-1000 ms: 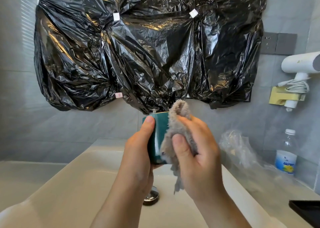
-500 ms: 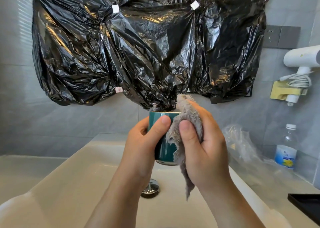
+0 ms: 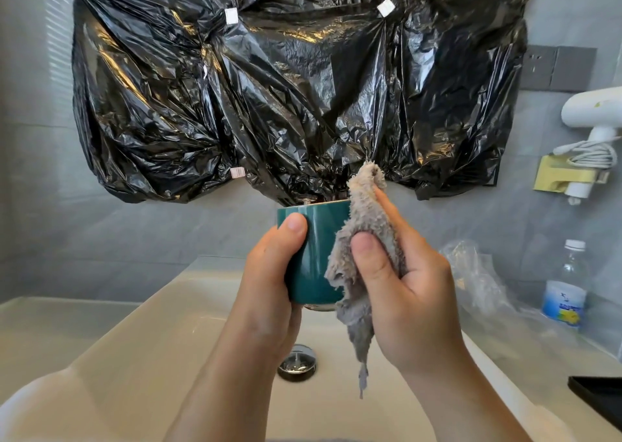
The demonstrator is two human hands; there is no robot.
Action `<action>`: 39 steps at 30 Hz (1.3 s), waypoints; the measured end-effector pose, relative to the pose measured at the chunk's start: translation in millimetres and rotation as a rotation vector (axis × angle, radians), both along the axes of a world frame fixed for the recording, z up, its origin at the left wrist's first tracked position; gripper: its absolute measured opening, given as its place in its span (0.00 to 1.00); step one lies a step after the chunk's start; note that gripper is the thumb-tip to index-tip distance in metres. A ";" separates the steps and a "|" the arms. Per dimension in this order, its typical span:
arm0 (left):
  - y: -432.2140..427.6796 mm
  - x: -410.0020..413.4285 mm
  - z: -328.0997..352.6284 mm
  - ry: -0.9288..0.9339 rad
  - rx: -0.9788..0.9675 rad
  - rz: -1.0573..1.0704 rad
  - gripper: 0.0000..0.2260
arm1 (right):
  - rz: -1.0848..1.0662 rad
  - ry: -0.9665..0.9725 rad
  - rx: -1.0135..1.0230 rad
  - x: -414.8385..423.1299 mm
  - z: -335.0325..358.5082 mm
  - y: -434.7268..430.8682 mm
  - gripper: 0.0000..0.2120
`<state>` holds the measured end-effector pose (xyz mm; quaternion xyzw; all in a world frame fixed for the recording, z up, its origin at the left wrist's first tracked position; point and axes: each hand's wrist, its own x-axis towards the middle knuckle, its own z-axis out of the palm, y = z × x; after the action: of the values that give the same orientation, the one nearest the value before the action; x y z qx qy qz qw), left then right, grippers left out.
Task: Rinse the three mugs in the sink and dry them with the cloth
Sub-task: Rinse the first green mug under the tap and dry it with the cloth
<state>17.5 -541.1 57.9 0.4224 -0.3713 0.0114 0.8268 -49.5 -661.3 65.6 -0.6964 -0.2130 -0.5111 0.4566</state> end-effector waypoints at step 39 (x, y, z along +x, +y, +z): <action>5.3 3.3 2.2 0.130 0.092 0.010 0.31 | -0.001 0.119 -0.023 8.8 -5.4 3.8 0.23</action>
<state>20.8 -535.8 60.1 0.4614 -0.3148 -0.0292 0.8290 -40.7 -657.5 60.2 -0.7307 -0.1910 -0.4666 0.4603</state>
